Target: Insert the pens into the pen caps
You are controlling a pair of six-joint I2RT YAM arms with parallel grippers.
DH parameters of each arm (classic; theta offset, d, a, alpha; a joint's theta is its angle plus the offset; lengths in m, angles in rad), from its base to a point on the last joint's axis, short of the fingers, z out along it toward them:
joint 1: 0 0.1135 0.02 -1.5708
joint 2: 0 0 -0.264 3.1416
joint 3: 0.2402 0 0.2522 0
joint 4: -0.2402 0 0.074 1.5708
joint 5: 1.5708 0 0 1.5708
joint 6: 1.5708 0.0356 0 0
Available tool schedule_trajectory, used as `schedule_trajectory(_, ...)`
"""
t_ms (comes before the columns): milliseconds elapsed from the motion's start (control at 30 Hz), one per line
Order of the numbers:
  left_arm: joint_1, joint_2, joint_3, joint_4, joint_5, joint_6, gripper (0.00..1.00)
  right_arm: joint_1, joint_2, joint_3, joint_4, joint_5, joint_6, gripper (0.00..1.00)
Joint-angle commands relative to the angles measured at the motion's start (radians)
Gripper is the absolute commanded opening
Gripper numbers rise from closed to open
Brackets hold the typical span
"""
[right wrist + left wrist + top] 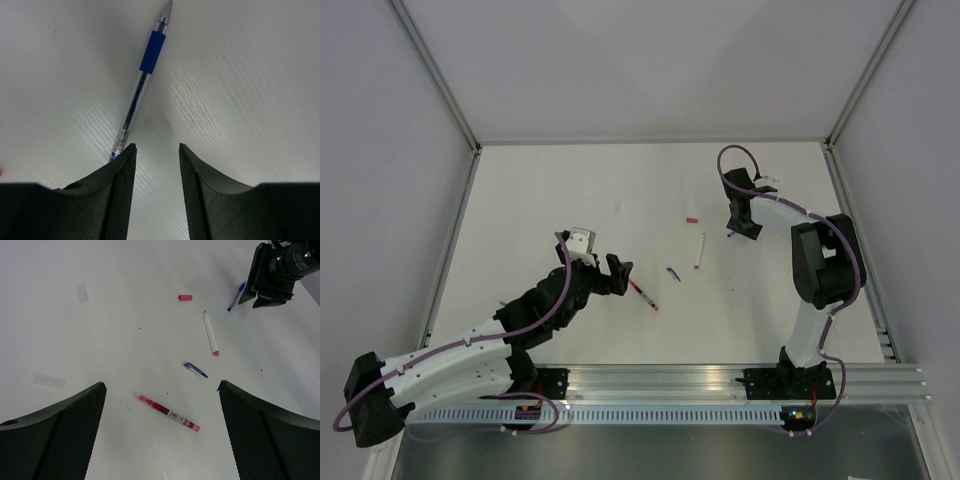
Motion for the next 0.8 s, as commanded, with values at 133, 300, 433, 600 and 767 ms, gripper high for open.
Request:
schedule_trajectory(133,-0.003,0.003,0.006,0.028,0.007,0.006,0.99,-0.004,-0.105,0.014,0.053,0.011,0.081,0.47)
schedule_trajectory(300,-0.003,0.006,0.008,0.028,0.01,0.006,0.99,-0.007,-0.041,0.085,0.016,-0.01,0.084,0.48)
schedule_trajectory(433,-0.004,0.009,0.006,0.03,0.004,0.01,0.99,-0.011,0.017,0.123,-0.011,-0.009,0.098,0.48)
schedule_trajectory(600,-0.003,0.021,0.008,0.033,0.015,0.009,0.99,-0.013,0.041,0.122,0.012,0.0,0.095,0.48)
schedule_trajectory(767,-0.003,0.024,0.012,0.03,0.015,0.009,0.99,-0.018,0.082,0.113,0.01,0.005,0.101,0.48)
